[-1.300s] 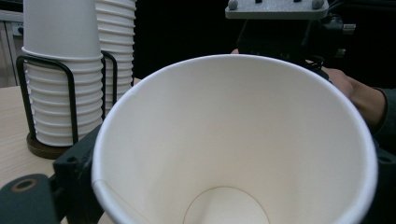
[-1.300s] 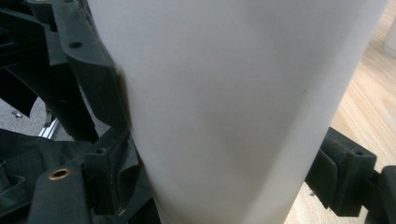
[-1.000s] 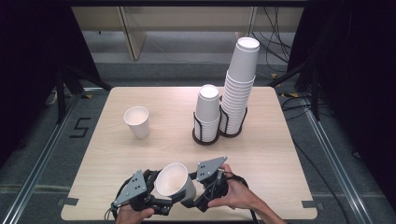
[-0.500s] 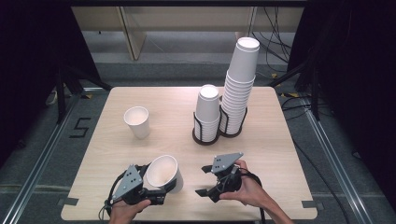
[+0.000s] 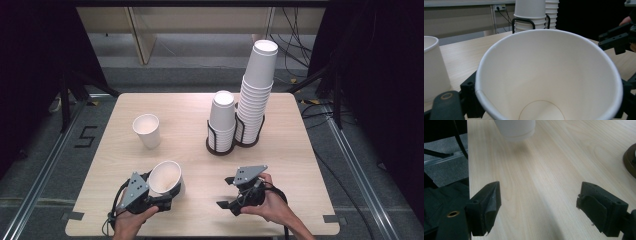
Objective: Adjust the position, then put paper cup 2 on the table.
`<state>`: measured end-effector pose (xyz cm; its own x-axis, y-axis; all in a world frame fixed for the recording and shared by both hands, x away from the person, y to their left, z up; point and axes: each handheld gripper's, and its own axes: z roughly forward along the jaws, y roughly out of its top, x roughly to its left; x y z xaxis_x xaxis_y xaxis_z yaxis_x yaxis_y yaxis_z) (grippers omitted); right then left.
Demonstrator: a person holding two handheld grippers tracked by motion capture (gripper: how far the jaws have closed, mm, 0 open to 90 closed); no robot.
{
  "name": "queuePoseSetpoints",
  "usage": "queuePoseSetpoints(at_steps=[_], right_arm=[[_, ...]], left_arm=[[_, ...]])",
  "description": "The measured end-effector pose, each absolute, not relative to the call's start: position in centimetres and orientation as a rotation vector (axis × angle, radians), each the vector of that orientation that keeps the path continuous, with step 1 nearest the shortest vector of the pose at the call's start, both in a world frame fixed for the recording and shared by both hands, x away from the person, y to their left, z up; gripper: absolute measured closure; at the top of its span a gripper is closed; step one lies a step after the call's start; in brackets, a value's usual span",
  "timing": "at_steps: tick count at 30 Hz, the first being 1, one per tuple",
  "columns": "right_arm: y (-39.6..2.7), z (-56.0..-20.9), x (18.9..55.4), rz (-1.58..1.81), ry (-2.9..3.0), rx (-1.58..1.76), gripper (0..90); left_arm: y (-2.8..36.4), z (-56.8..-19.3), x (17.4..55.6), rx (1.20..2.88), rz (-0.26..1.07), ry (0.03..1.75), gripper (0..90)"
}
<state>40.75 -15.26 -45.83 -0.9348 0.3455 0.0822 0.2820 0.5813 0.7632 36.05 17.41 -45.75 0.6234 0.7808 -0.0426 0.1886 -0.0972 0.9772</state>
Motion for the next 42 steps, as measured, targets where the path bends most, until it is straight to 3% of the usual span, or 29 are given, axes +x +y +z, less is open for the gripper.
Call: queuePoseSetpoints(at_steps=[26,42], right_arm=[[-16.9,-46.0,40.9,1.296,2.671,0.643,18.4],[-18.4,-46.4,39.8,1.296,2.623,0.701,18.4]], left_arm=[[18.0,-46.2,36.9,1.646,0.644,0.886,14.1],[17.6,-46.0,40.3,1.638,0.678,0.926,14.1]])
